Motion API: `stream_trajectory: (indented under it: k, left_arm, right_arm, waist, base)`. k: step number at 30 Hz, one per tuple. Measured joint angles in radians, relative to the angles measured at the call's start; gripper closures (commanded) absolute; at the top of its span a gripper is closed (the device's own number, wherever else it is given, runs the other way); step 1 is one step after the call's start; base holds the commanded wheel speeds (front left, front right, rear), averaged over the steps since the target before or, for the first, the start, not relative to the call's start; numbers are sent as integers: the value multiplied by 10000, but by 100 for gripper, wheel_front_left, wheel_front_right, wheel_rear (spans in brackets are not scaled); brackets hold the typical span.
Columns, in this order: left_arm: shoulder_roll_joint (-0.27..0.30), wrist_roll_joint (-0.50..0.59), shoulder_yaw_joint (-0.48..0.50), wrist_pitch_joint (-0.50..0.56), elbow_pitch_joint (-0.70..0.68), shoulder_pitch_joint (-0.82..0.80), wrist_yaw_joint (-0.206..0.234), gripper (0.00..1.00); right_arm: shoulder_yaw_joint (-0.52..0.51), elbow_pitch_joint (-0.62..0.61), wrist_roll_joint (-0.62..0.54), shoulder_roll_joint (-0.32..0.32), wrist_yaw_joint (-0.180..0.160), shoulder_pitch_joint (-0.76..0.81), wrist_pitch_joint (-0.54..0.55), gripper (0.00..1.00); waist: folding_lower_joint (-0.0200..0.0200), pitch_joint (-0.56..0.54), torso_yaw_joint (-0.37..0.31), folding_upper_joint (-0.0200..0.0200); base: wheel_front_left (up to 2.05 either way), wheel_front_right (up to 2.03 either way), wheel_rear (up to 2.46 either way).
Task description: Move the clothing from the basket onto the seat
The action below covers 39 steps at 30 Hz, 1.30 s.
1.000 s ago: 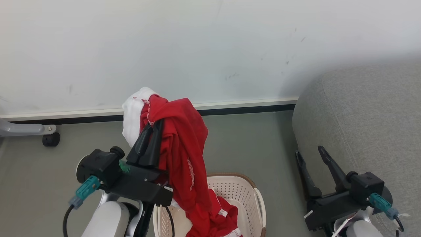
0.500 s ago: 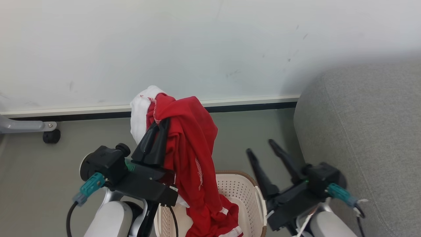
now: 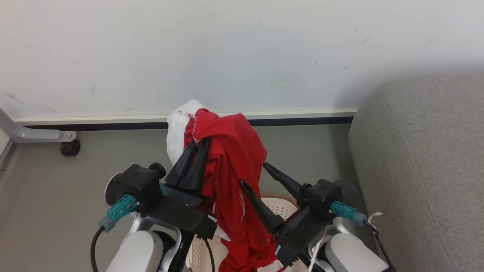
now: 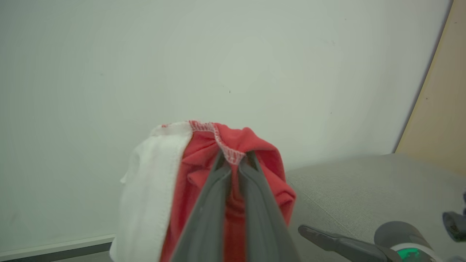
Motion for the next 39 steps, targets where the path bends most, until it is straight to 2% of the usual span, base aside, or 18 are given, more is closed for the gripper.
stream_trajectory:
  k: [8, 15, 16, 18, 26, 38, 39]
  left_arm:
    - [-42, -4, -221, 115, -54, -24, -4, 100]
    - [-127, -15, -412, 174, -52, -206, -79, 100]
    - [-132, -17, -437, 205, -46, -209, -81, 100]
    - [-142, -31, -476, 207, -42, -211, -82, 100]
    - [-163, -77, -493, 207, -33, -224, -81, 100]
    - [-40, -111, -439, 221, -27, -216, -77, 100]
    - [-8, -111, -424, 221, -27, -210, -77, 85]
  right_arm:
    - [784, 813, 267, 31, 15, -894, 123, 0]
    - [2307, 1016, 1373, 25, -23, -2018, -13, 0]
    - [2414, 1068, 1480, 25, -92, -2126, -23, 29]
    - [2575, 1166, 1770, 25, -192, -2307, -113, 100]
    - [3089, 1559, 2481, 23, -453, -2792, -393, 100]
    - [3266, 2153, 2984, 27, -527, -3021, -865, 100]
    - [3216, 2222, 2991, 29, -525, -3033, -918, 100]
  waist:
    - [0, 48, 116, 0]
    - [0, 102, 257, 0]
    - [1, 109, 275, 0]
    - [0, 116, 308, 0]
    - [0, 132, 368, 0]
    - [0, 132, 271, 0]
    - [0, 131, 255, 0]
  base:
    - [0, 0, 0]
    - [0, 0, 0]
    - [0, 0, 0]
    - [0, 0, 0]
    - [0, 0, 0]
    - [0, 0, 0]
    - [0, 0, 0]
